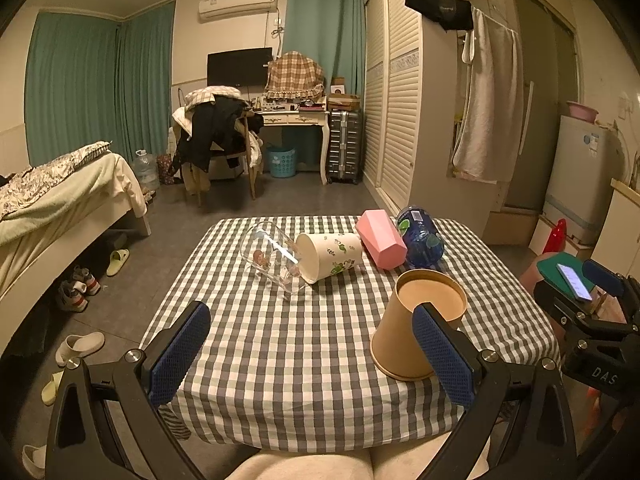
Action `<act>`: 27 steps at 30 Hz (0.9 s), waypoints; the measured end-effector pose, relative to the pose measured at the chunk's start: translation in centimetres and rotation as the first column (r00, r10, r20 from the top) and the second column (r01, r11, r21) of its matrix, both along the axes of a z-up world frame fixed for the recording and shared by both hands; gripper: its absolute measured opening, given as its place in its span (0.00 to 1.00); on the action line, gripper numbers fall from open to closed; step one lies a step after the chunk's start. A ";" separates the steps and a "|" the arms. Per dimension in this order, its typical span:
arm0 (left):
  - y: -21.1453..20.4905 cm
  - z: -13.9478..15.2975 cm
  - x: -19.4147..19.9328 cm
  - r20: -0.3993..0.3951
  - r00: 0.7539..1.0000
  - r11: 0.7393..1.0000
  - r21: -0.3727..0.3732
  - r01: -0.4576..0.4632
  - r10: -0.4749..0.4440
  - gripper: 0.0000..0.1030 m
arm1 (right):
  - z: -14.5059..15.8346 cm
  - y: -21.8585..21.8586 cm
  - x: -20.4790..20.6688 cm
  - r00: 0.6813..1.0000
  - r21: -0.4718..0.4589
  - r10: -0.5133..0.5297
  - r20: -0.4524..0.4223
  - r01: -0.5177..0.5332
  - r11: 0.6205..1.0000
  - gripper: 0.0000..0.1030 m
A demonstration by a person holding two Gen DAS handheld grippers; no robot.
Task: Flip cup upside down
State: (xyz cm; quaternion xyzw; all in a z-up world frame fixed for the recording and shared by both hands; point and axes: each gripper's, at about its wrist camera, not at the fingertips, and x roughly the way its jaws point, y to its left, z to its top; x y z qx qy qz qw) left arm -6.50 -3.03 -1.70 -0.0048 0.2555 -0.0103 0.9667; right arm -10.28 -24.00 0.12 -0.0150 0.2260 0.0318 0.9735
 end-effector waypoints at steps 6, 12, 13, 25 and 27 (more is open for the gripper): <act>0.0 0.0 0.0 0.000 1.000 1.000 0.002 -0.001 0.001 1.00 | -0.1 -0.1 0.1 1.000 -0.006 0.004 -0.005 -0.004 1.000 1.00; 0.0 -0.1 0.0 0.000 1.000 1.000 0.003 -0.003 0.003 1.00 | -0.3 -0.2 0.2 1.000 -0.014 0.009 -0.009 -0.009 1.000 1.00; 0.0 -0.1 0.1 -0.002 1.000 1.000 0.003 -0.001 0.001 1.00 | -0.2 -0.1 0.2 1.000 -0.014 0.008 -0.010 -0.008 1.000 1.00; 0.0 -0.2 0.1 -0.003 1.000 1.000 0.003 -0.001 0.001 1.00 | -0.5 0.0 0.4 1.000 -0.015 0.010 -0.020 -0.011 1.000 1.00; 0.0 -0.2 0.1 -0.003 1.000 1.000 0.005 -0.001 0.001 1.00 | -0.5 0.1 0.4 1.000 -0.016 0.011 -0.021 -0.011 1.000 1.00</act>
